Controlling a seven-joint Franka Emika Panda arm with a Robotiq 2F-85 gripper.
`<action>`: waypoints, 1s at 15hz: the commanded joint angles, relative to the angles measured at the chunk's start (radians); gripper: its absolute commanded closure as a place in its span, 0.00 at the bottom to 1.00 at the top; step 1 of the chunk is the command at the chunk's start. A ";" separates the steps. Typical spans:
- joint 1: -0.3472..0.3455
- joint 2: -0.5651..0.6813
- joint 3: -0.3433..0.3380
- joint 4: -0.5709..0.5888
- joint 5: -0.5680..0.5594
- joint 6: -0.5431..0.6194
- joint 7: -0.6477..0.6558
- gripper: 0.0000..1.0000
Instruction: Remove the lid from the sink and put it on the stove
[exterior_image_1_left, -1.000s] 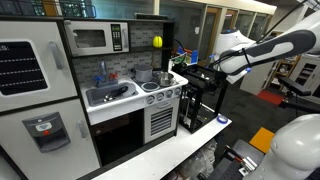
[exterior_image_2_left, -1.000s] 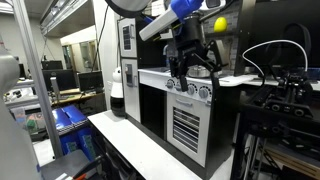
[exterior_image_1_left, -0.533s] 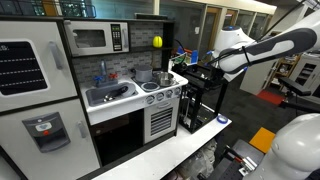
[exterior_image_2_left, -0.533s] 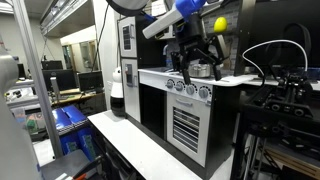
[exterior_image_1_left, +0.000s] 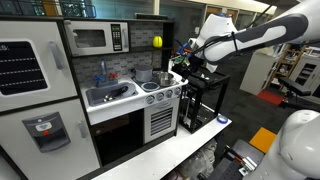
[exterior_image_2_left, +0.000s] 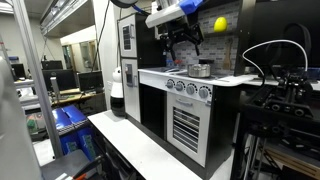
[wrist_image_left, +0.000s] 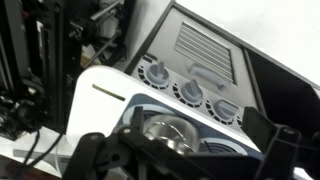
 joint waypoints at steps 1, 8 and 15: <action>0.096 0.103 -0.014 0.080 0.087 0.067 -0.168 0.00; 0.229 0.239 -0.021 0.156 0.289 0.168 -0.588 0.00; 0.258 0.350 -0.013 0.186 0.431 0.332 -0.866 0.00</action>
